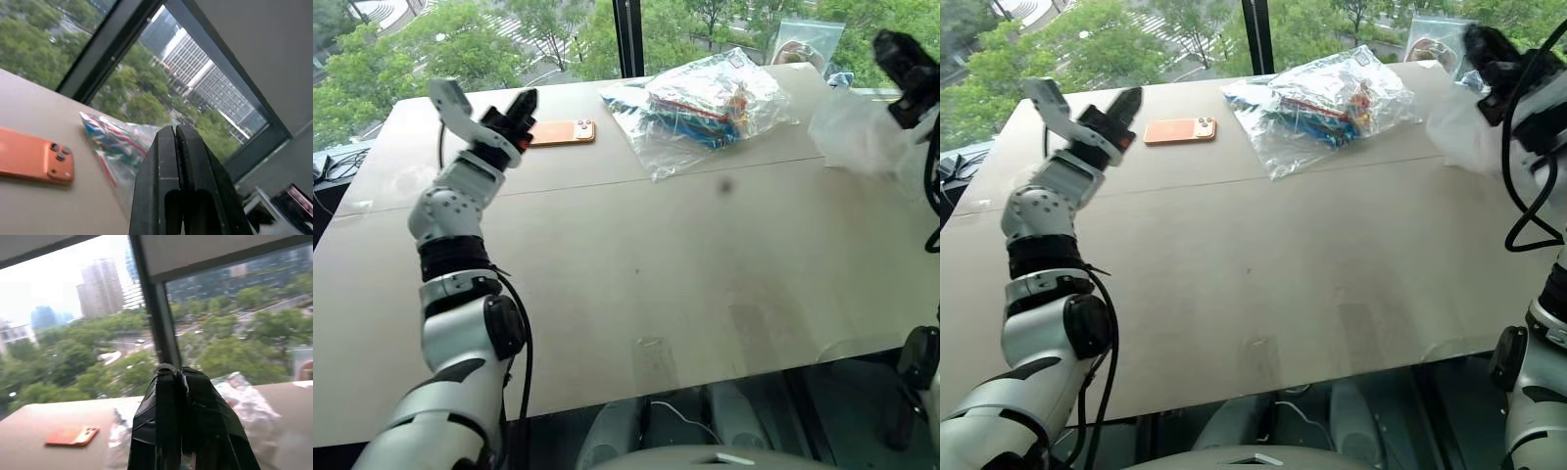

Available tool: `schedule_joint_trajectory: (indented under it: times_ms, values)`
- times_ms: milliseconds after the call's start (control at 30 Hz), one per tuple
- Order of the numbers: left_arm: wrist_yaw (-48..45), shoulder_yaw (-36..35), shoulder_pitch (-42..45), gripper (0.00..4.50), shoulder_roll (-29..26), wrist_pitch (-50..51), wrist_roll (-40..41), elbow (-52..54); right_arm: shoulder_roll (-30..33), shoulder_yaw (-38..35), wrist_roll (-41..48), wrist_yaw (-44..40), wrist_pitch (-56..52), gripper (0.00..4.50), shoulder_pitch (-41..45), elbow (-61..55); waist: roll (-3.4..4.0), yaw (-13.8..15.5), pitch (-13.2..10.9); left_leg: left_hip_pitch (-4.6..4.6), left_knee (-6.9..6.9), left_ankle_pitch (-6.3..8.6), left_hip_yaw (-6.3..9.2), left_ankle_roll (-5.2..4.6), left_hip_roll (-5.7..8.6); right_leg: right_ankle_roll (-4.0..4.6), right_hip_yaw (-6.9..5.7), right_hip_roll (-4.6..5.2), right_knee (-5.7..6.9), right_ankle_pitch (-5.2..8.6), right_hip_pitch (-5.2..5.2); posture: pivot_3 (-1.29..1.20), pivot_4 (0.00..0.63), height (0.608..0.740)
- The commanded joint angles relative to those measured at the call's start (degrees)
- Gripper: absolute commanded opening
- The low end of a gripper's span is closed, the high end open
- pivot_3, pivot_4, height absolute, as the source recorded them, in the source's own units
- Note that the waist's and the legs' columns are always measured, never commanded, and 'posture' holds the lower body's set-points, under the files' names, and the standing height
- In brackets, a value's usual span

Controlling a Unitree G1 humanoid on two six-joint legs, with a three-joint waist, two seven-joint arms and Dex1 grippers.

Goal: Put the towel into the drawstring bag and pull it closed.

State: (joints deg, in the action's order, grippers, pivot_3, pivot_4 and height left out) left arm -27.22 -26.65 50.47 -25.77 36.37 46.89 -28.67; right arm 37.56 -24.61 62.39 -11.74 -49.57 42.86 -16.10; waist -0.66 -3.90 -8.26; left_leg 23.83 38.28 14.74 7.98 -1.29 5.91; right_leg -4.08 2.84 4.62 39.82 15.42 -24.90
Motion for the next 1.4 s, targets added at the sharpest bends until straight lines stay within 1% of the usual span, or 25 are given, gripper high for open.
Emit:
schedule_joint_trajectory:
  times_ms: [33,100,267,433,500,600,700,800,833,900,967,1067,1167,1267,1333,1400]
  values:
    - [-1.8,1.6,-3.5,0.0,0.6,4.4,2.5,10.2,-1.6,0.0,13.1,3.0,-2.1,0.04,4.9,-5.8,0.0,-0.3,0.0,0.0,-0.02,0.0,0.0,0.0,-0.01,0.0,-0.01,-0.01,-0.01,0.0,-0.02,0.0,0.15,0.74]
    - [-0.8,1.8,-4.9,0.0,2.0,6.1,3.4,12.6,-2.8,0.9,16.7,5.7,-2.0,0.04,7.8,-5.5,0.0,-0.2,0.0,-0.04,-0.05,0.0,-0.01,0.0,-0.01,0.0,0.03,-0.02,0.01,0.0,-0.03,0.0,0.15,0.74]
    - [1.5,2.4,-6.6,0.0,5.0,8.2,4.4,16.7,-1.7,3.0,19.0,7.1,-2.1,0.04,13.7,-2.6,-0.02,0.7,0.0,-0.04,0.03,0.0,0.08,0.0,0.02,0.0,-0.14,-0.01,-0.02,0.0,0.05,0.0,0.15,0.74]
    - [1.7,2.2,-9.4,0.0,5.2,10.6,5.5,20.1,-1.8,3.5,21.0,8.1,-1.3,0.04,17.7,-0.5,-0.02,1.2,0.0,-0.04,0.01,0.0,0.07,0.0,0.02,0.0,-0.15,-0.01,-0.03,0.0,0.04,0.0,0.15,0.74]
    - [1.1,3.0,-11.4,0.0,4.5,12.2,5.7,22.4,-0.7,4.0,21.6,7.7,-2.7,0.04,16.2,-1.3,-0.02,1.2,0.0,-0.04,0.0,0.0,0.07,0.0,0.01,0.0,-0.16,-0.02,-0.02,0.0,0.04,0.0,0.15,0.74]
    - [-0.4,4.5,-15.5,0.0,3.5,15.2,6.7,26.4,1.5,4.1,26.2,7.3,-5.8,0.04,8.3,-4.7,-0.04,1.5,0.0,-0.04,0.02,0.0,0.08,0.0,0.01,0.0,-0.18,-0.01,-0.04,0.0,0.08,0.0,0.15,0.74]
    - [-1.3,5.2,-19.0,0.0,3.0,18.8,9.3,29.5,3.0,4.1,27.7,7.7,-5.9,0.04,1.6,-8.4,-0.04,1.7,0.0,-0.04,0.03,0.0,0.12,0.0,0.02,0.0,-0.2,0.01,-0.07,0.0,0.13,0.0,0.15,0.74]
    - [-4.5,9.2,-24.3,0.78,1.8,20.7,8.9,34.3,3.4,3.5,30.6,10.9,-3.6,0.0,-0.9,-10.4,-0.03,1.5,0.0,-0.05,0.03,0.0,0.1,0.0,0.02,0.0,-0.19,-0.01,-0.05,0.0,0.11,0.0,0.15,0.74]
    - [-6.0,11.5,-26.5,1.21,1.3,20.6,7.8,35.9,3.7,3.2,31.6,11.9,-2.8,0.0,-1.1,-10.9,-0.03,1.4,0.0,-0.08,0.01,0.0,0.07,0.0,0.02,0.01,-0.15,-0.01,-0.04,0.0,0.11,0.0,0.15,0.74]
    - [-9.3,16.5,-29.6,2.1,-0.2,16.7,3.0,37.8,4.5,3.0,33.1,13.7,-1.6,0.0,-1.2,-11.3,-0.03,1.5,0.0,-0.14,-0.02,0.0,0.05,0.0,0.0,0.01,-0.14,-0.02,-0.06,0.0,0.14,0.0,0.15,0.74]
    - [-11.1,18.9,-30.6,2.1,-0.9,13.5,-0.1,37.9,5.4,3.1,34.2,14.5,-0.8,0.0,-1.5,-11.5,-0.03,1.7,0.0,-0.15,-0.01,0.0,0.05,0.0,0.0,0.01,-0.15,-0.03,-0.06,0.01,0.17,0.0,0.15,0.74]
    - [-14.8,23.4,-29.6,2.1,-1.3,9.3,-4.7,34.8,7.9,2.8,35.9,15.4,-0.2,0.0,-2.3,-11.8,-0.03,2.1,0.0,-0.14,0.01,0.0,0.06,0.0,0.0,0.01,-0.18,-0.02,-0.08,0.01,0.2,0.0,0.15,0.74]
    - [-18.6,28.1,-28.7,2.1,-2.5,1.4,-12.1,32.3,9.9,2.8,36.8,15.7,0.5,0.0,-2.9,-12.1,-0.03,2.5,0.0,-0.13,0.02,0.01,0.06,-0.01,0.0,0.01,-0.19,-0.02,-0.14,0.01,0.23,0.0,0.15,0.74]
    - [-20.4,29.8,-27.8,2.1,-1.6,-3.3,-15.3,30.2,10.7,2.8,37.5,16.5,1.6,0.0,-3.2,-12.5,-0.03,2.5,0.0,-0.13,-0.01,0.01,0.03,-0.02,0.0,0.01,-0.16,-0.01,-0.18,0.01,0.23,0.0,0.15,0.74]
    - [-22.2,32.5,-27.7,2.1,-1.4,-7.5,-18.8,29.5,11.1,2.8,37.5,16.8,2.3,0.0,-3.6,-12.9,-0.03,2.5,0.0,-0.13,-0.01,0.01,0.04,-0.02,-0.01,0.01,-0.18,-0.01,-0.17,0.01,0.23,0.0,0.15,0.74]
    - [-22.0,33.3,-27.3,2.1,0.2,-9.0,-20.0,28.8,11.4,2.8,37.8,17.1,2.9,0.0,-3.8,-13.3,-0.03,2.6,0.0,-0.13,-0.01,0.02,0.04,-0.03,-0.01,0.01,-0.18,-0.01,-0.18,0.01,0.23,0.0,0.15,0.74]
